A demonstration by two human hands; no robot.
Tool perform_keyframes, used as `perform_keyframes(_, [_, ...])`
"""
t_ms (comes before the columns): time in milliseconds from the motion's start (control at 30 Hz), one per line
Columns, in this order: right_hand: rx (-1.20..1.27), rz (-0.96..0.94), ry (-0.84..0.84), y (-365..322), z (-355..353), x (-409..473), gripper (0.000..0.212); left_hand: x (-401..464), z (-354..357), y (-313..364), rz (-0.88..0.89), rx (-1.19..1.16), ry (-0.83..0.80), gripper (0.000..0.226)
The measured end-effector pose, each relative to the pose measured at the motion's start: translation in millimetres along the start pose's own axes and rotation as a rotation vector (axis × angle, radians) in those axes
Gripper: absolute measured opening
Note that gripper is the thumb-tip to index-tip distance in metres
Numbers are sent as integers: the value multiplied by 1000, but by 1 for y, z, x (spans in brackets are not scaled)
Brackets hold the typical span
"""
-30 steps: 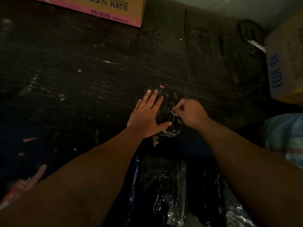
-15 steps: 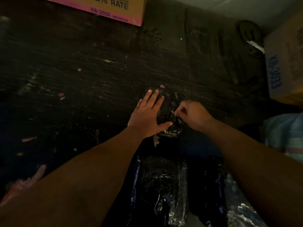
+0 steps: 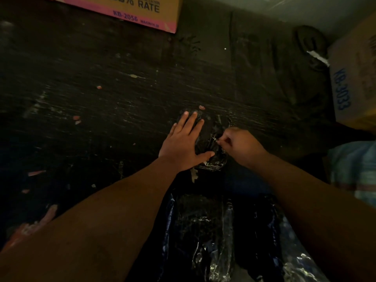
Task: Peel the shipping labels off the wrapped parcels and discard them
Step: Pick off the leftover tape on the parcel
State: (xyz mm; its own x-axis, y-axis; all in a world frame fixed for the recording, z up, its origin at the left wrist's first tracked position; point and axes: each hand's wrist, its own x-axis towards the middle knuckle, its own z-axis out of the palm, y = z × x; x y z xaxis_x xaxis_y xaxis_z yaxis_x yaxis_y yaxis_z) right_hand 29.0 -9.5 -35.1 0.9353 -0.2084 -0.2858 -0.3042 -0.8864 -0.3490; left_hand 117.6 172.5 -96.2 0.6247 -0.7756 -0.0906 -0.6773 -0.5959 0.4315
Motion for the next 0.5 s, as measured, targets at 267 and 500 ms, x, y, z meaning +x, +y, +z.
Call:
perform_keyframes(267, [44,40,21,-2,-2,1,7,0,1,0,1,2,20,105])
perform_keyframes(500, [-40,61,21,-7,2,2,9,-1,3,-1,3,-15,42,105])
